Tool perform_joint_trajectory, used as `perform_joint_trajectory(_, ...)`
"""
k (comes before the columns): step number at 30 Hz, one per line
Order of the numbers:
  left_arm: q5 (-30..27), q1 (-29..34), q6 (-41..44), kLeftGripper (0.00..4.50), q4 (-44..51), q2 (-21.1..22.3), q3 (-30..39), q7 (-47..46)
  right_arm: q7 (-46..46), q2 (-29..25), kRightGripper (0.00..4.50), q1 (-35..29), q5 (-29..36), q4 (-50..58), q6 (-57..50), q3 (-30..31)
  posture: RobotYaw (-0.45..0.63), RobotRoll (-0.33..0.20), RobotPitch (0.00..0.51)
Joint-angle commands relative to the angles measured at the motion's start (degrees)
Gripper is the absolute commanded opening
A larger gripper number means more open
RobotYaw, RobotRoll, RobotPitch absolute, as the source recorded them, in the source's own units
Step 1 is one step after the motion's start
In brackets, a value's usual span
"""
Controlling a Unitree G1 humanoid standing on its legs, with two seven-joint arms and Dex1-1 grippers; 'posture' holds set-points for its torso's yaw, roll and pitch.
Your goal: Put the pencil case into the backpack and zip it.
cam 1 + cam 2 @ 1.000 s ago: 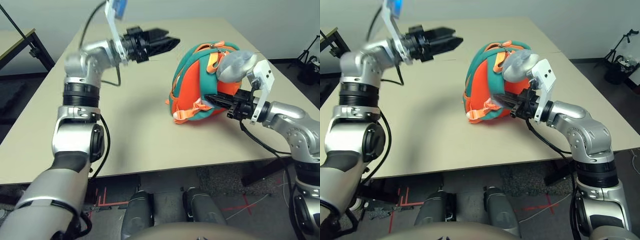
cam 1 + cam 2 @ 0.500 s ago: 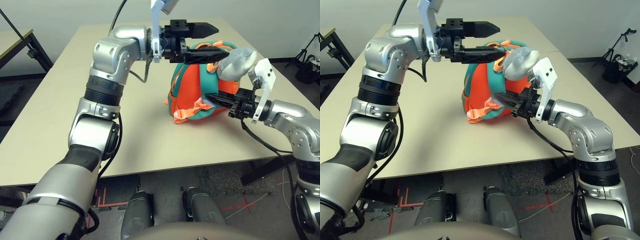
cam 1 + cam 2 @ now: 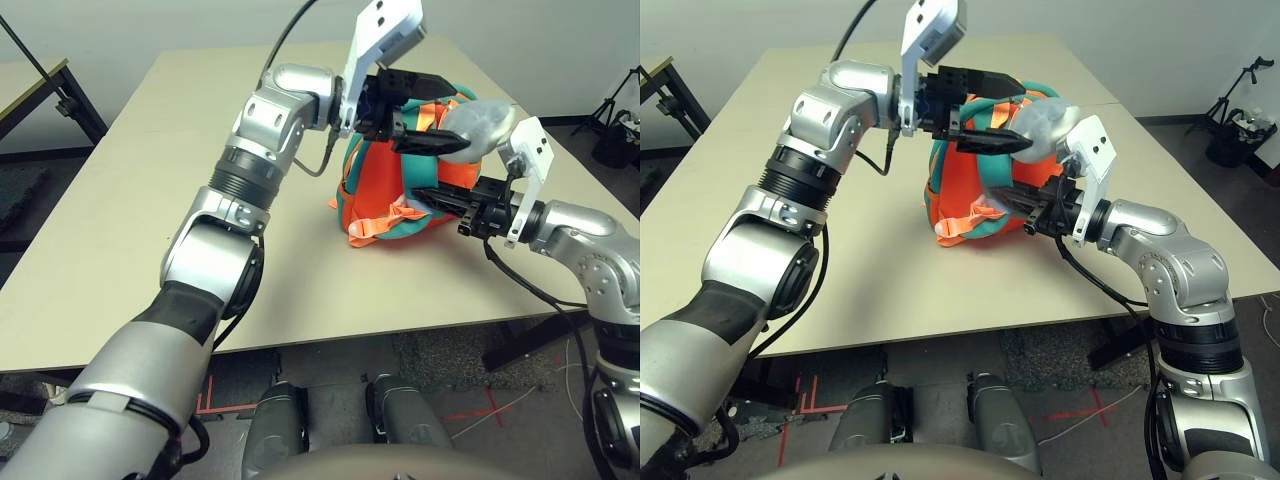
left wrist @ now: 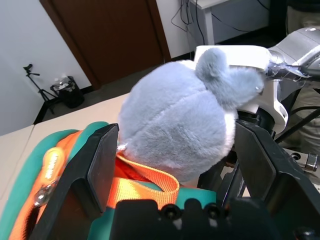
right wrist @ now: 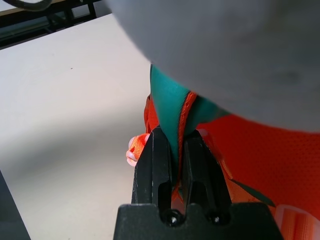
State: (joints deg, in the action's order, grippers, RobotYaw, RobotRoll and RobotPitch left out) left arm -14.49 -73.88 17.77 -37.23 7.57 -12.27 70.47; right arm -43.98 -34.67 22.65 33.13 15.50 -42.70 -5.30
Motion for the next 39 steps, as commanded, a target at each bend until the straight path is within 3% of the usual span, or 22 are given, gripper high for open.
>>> perform_joint_trajectory(1, 1.0, 0.2, -0.4, 4.48, -1.1, -1.1, -0.6, 0.6, 0.0, 0.1, 0.0, 0.4, 0.4, 0.8, 0.6, 0.0, -0.26, 0.0, 0.004)
perform_joint_trajectory(6, 1.7, 0.9, -0.3, 4.48, -2.1, -2.8, -0.8, -0.2, 0.0, 0.3, 0.0, 0.5, 0.4, 0.9, 0.7, 0.3, -0.27, 0.0, 0.004)
perform_joint_trajectory(8, 2.6, 0.9, -1.2, 3.97, -3.1, -3.0, -0.8, -0.9, 0.1, 0.4, 0.0, 0.6, 0.4, 1.0, 0.6, 0.3, -0.27, 0.0, 0.005)
perform_joint_trajectory(13, 2.8, 0.6, -1.4, 2.01, -3.6, -1.8, -0.3, 0.0, -0.1, 0.3, 0.0, 0.5, 0.4, 1.0, 0.6, 0.3, -0.26, 0.0, 0.005)
perform_joint_trajectory(20, 1.9, 0.0, -1.5, 2.01, -2.6, 0.7, 1.4, 0.1, -0.1, 0.2, 0.0, 0.7, 0.2, 0.5, 0.6, 0.4, -0.26, 0.0, 0.001)
perform_joint_trajectory(39, -5.3, -0.1, 9.4, 2.01, 7.1, 11.0, 10.0, 1.3, -1.1, 0.5, 0.0, 3.3, -1.1, -3.2, 1.6, 1.9, -0.21, 0.0, 0.0)
